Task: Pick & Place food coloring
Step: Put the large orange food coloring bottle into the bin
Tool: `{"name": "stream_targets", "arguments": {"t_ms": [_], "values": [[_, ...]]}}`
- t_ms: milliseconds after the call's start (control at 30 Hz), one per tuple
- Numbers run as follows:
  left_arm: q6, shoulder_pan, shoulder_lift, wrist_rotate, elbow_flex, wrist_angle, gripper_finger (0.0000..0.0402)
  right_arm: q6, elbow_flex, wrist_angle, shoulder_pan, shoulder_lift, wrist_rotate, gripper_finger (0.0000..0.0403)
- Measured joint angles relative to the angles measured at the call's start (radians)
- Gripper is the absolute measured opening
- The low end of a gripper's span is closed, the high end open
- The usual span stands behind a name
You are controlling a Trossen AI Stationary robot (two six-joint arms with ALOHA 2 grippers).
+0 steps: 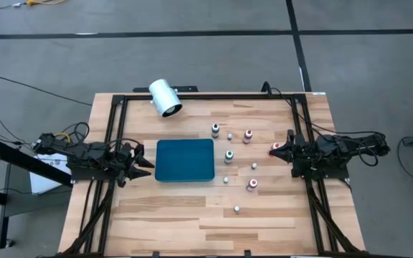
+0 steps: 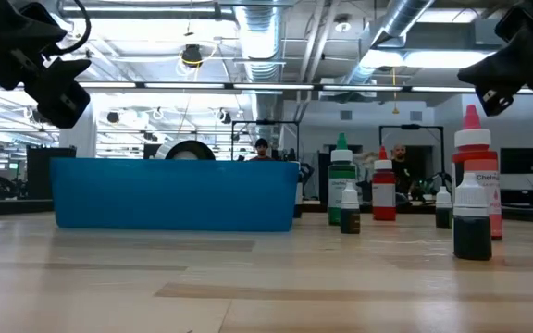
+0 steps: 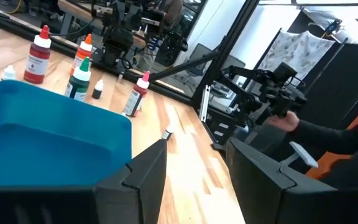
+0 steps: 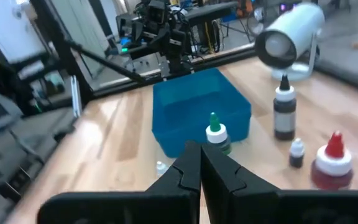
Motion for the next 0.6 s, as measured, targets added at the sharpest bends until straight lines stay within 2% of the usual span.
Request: {"name": "stream_targets", "arguments": {"t_ms": [200,600], "values": [[-0.077,0.0,0.0,-0.001,0.0,0.001,0.016,-0.164,0.0,0.0,0.0,0.0,0.0,0.0001],[-0.082,0.0,0.0,-0.039,0.0,0.005,0.016,-0.173,0.0,0.002,0.0,0.0,0.0,0.0001]]}}
